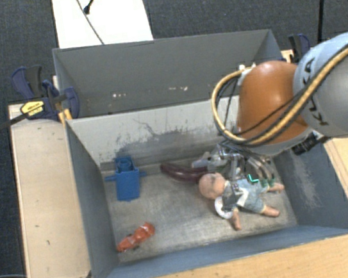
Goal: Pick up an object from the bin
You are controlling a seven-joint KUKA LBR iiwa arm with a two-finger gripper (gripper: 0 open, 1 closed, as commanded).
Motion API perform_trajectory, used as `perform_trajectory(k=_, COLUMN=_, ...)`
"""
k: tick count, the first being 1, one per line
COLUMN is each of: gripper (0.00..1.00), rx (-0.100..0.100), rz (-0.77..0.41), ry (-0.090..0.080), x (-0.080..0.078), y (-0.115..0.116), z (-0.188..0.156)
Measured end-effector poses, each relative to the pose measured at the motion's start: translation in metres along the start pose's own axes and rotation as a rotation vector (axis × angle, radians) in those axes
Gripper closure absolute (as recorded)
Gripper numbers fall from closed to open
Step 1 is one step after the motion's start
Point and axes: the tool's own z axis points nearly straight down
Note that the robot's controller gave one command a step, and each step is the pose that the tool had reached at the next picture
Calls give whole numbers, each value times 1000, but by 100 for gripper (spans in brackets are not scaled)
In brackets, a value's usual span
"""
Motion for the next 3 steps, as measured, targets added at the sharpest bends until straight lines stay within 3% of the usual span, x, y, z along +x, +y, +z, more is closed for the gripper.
perform_trajectory(k=1, gripper=0, rx=0, rz=1, ry=-8, x=-2, y=0, z=-4)
perform_trajectory(k=2, gripper=0, rx=0, rz=-142, ry=-16, x=-17, y=-33, z=35)
perform_trajectory(k=3, gripper=0, rx=0, rz=-120, ry=-8, x=-17, y=-57, z=62)
